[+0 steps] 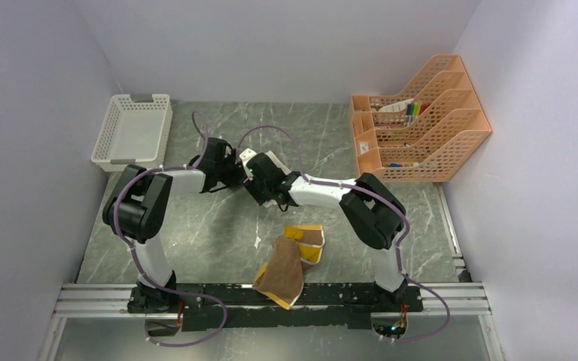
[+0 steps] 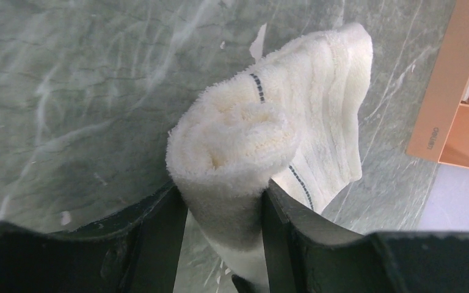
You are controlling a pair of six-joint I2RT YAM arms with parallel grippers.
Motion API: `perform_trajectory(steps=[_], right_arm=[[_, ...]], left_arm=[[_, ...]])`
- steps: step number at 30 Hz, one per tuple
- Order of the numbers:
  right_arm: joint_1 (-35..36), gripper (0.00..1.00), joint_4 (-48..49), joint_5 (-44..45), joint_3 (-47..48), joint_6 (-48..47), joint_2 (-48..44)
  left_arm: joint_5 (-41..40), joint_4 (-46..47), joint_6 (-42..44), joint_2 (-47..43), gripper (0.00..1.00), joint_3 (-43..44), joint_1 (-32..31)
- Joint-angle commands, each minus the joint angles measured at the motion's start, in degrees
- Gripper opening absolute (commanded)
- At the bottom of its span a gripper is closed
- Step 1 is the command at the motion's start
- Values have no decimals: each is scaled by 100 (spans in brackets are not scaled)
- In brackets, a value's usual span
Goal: Roll the towels
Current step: Roll the towel at the center of the board.
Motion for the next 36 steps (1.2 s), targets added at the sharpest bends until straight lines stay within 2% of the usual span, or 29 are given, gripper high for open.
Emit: perform_trajectory(steps=[1, 7, 15, 19, 23, 27, 36], right_arm=[[-267, 44, 415, -939, -167, 4, 113], [-823, 41, 589, -2344, -297, -44, 75], [-1504, 40, 624, -4409, 108, 250, 443], [-1855, 40, 959, -5458, 218, 879, 654], [-2232, 41, 1715, -6340, 110, 1900, 933], [-2533, 42, 2298, -6860, 80, 2740, 1257], [-2776, 42, 2138, -6840, 355, 3136, 1620]], left_arm=[[-318, -569, 216, -209, 56, -118, 260], [-388, -748, 237, -654, 57, -206, 589], [-730, -966, 280, -1430, 60, -282, 665], [-608, -853, 344, -1560, 61, -309, 665], [-269, -518, 281, -1363, 61, -402, 597], [-173, -174, 204, -1150, 61, -478, 425], [-195, 226, 78, -656, 62, -124, 32]])
